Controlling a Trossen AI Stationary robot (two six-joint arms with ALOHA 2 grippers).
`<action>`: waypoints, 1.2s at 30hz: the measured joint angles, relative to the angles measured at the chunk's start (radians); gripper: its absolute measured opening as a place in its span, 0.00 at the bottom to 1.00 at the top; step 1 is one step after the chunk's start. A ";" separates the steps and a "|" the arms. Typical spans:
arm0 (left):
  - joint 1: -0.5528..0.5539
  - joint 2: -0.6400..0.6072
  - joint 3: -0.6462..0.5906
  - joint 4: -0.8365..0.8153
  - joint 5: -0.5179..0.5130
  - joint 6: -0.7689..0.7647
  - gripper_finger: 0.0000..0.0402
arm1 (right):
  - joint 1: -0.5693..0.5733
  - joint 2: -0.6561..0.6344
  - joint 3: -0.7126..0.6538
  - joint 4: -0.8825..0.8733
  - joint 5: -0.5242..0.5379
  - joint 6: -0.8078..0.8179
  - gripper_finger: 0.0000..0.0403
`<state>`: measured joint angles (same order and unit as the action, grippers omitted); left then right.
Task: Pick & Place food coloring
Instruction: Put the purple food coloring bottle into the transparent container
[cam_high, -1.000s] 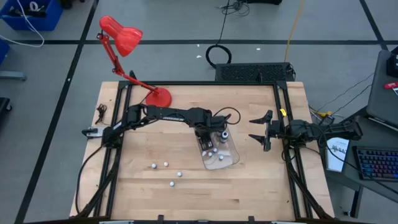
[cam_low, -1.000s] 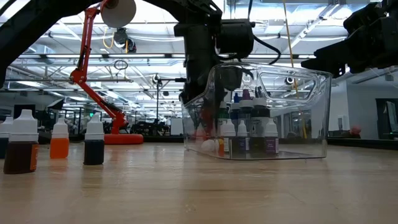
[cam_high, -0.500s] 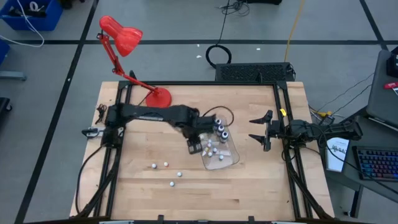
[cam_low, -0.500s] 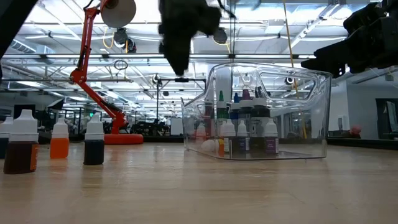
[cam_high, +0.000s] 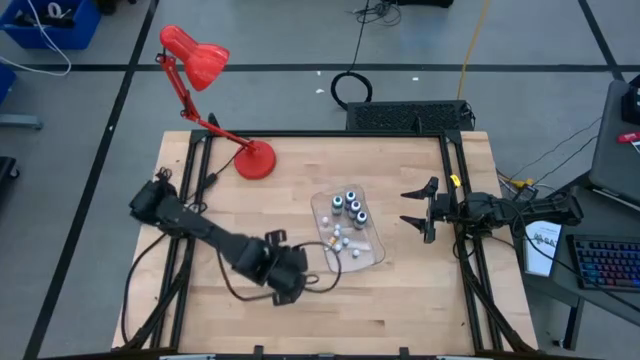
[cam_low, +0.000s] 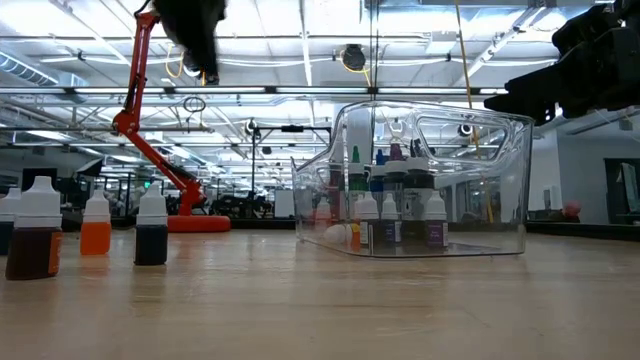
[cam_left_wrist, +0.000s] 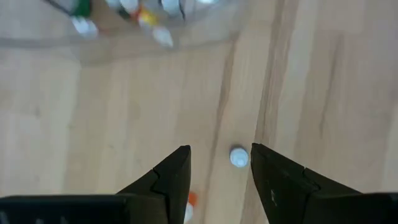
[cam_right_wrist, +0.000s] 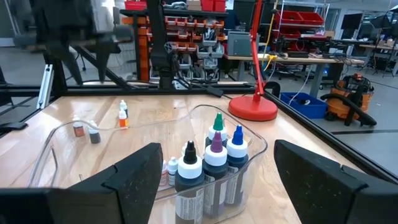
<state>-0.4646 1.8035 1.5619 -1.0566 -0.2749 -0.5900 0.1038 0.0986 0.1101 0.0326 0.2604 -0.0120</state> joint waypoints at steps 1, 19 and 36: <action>-0.010 0.001 -0.030 0.024 -0.008 -0.022 0.42 | 0.000 0.000 0.000 0.000 0.000 0.000 0.73; 0.002 0.000 -0.298 0.331 0.210 -0.155 0.42 | 0.000 0.000 0.000 0.000 0.000 0.000 0.73; 0.045 0.010 -0.358 0.374 0.249 -0.179 0.42 | 0.000 0.000 0.000 0.001 0.000 0.000 0.73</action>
<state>-0.4193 1.8133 1.2037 -0.6824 -0.0261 -0.7685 0.1039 0.0986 0.1102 0.0332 0.2604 -0.0122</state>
